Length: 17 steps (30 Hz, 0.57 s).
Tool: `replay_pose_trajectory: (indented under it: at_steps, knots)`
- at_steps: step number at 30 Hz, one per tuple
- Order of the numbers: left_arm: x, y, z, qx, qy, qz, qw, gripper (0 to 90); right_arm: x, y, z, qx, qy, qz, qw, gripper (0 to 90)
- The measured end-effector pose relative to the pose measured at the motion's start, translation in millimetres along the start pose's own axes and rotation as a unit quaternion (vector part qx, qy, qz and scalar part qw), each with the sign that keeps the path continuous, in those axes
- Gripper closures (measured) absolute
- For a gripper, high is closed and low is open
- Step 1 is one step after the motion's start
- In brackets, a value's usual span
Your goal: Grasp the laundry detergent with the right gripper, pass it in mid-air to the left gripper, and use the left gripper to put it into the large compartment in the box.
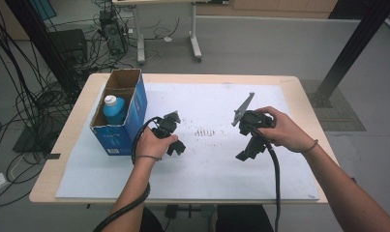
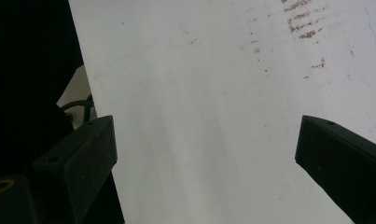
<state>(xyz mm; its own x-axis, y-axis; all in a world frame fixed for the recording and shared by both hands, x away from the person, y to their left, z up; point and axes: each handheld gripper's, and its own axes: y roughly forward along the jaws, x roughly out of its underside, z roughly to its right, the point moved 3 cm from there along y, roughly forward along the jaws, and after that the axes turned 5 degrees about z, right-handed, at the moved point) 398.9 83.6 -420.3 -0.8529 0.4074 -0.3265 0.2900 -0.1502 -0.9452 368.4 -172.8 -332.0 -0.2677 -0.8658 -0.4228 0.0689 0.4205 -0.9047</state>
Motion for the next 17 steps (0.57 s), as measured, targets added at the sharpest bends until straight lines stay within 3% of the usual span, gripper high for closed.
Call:
replay_pose_trajectory:
  at_steps: [17]
  knots:
    - [1.8,-0.6,1.4,-0.001,0.008,0.002,1.0,15.7,-3.0,1.1,-1.0,-0.002,-0.004,-0.001,1.0,5.6]
